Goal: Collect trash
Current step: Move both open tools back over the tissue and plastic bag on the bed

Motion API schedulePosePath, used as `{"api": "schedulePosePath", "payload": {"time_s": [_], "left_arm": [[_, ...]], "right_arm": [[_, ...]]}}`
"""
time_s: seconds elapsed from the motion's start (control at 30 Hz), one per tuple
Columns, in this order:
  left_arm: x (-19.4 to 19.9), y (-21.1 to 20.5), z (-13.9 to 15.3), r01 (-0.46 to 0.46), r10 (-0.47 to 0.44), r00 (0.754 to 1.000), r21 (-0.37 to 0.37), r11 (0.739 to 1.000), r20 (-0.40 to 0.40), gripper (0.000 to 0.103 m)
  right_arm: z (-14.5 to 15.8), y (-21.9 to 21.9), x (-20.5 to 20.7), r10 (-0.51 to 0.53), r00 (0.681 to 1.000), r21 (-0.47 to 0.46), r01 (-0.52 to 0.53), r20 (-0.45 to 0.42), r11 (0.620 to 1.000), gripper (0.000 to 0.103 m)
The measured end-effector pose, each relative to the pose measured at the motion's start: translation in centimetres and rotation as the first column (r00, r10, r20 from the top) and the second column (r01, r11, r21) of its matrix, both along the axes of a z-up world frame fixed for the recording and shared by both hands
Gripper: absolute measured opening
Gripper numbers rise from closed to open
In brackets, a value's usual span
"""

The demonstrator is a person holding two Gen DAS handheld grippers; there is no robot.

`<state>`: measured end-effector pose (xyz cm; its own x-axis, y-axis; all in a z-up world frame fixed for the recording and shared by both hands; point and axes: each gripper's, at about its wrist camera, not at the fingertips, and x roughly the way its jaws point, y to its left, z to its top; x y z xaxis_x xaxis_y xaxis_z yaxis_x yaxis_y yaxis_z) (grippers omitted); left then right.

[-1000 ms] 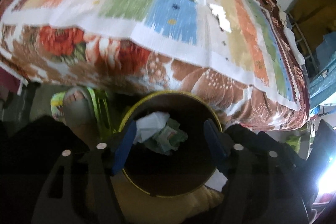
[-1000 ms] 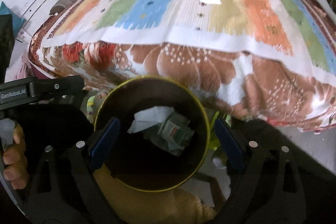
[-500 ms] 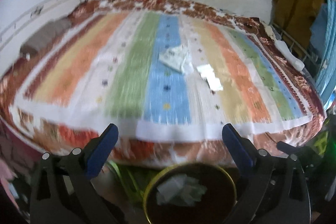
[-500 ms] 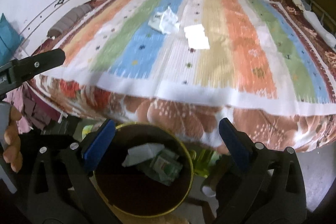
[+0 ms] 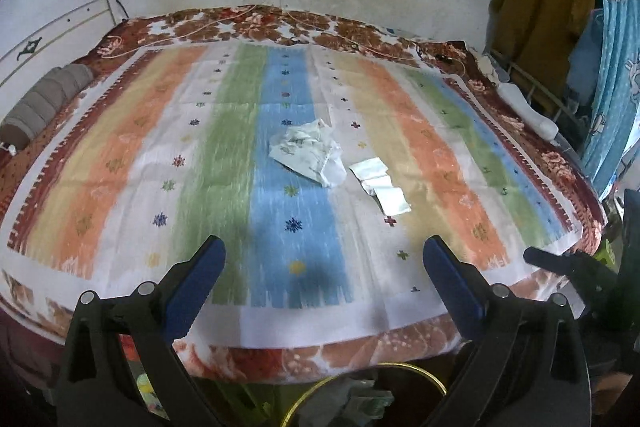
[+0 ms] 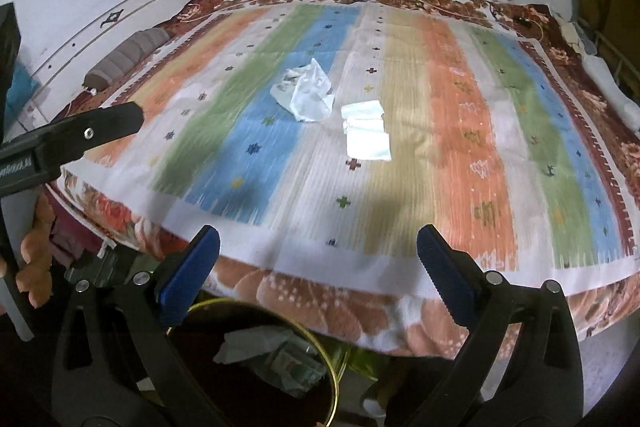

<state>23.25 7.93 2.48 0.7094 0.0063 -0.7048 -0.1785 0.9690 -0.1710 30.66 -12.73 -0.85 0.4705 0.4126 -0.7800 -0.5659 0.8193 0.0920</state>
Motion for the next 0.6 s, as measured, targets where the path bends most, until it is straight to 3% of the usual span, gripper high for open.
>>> {"api": "schedulePosePath", "payload": {"time_s": [0.6], "left_arm": [[5.9, 0.5, -3.1, 0.106, -0.105, 0.994, 0.039, 0.994, -0.041, 0.096]], "right_arm": [[-2.6, 1.8, 6.3, 0.013, 1.000, -0.004, -0.012, 0.017, 1.000, 0.094]]}}
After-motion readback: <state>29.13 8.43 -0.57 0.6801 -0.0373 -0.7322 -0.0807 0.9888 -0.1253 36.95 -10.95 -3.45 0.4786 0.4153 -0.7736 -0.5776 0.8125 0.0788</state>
